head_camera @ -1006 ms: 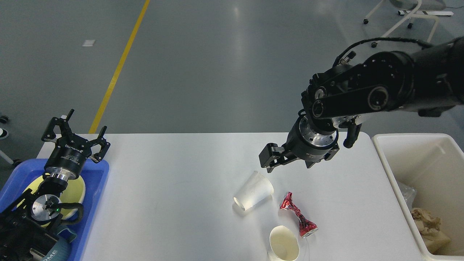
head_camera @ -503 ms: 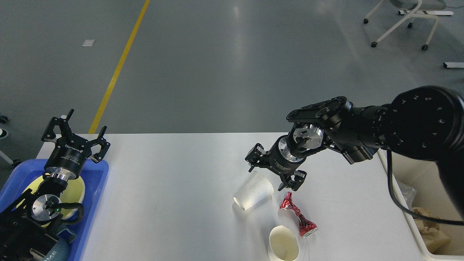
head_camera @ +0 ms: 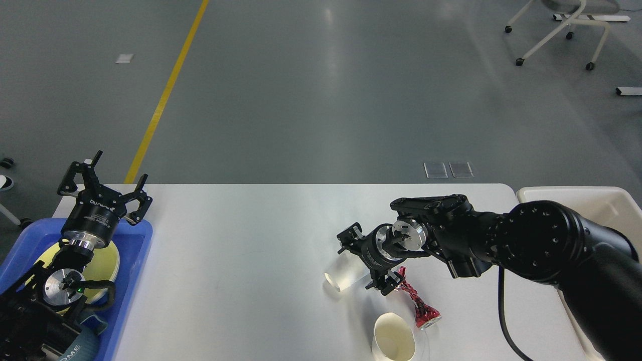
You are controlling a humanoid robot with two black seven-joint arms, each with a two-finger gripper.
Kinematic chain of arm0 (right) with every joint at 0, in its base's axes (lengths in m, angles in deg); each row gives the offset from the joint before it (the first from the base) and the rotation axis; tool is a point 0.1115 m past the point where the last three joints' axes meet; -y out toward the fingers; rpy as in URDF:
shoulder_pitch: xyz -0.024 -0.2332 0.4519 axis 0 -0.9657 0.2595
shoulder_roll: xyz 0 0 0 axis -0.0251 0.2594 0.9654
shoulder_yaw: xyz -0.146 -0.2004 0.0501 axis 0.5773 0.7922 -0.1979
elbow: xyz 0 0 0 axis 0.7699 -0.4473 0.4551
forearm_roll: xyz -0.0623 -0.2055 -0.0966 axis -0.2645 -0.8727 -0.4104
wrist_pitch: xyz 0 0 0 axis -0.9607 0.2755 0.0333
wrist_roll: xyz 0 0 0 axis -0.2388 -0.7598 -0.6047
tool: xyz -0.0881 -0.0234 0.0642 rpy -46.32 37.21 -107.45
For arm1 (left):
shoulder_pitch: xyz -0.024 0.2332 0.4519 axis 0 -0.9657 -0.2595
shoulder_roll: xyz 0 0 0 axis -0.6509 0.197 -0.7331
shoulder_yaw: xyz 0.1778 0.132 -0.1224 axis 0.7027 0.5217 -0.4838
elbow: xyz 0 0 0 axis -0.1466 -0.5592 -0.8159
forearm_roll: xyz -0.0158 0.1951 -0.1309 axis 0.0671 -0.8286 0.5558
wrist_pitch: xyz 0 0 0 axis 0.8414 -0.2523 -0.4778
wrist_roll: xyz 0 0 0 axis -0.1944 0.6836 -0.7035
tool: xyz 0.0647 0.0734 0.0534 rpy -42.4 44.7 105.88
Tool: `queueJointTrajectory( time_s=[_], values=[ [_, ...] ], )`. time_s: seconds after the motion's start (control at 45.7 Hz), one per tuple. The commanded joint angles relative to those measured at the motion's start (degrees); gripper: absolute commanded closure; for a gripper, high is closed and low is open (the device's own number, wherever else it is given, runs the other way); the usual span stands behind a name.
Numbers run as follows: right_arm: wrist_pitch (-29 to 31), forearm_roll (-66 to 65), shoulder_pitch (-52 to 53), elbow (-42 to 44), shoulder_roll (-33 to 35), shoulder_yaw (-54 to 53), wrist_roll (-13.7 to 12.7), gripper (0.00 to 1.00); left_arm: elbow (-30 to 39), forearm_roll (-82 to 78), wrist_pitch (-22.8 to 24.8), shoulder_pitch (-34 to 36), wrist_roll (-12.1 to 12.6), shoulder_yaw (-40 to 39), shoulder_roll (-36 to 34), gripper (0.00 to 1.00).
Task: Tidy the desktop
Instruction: 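Lower the right gripper onto the white paper cup and grasp it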
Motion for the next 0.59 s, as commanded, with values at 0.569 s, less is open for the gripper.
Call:
queueJointTrajectory(
  time_s=[0.569],
  values=[
    [-7.2, -5.1, -3.3, 4.5, -1.6, -3.7, 0.9, 0.01, 0.0, 0.0, 0.0, 0.0, 0.0, 0.0, 0.0, 0.04]
  ],
)
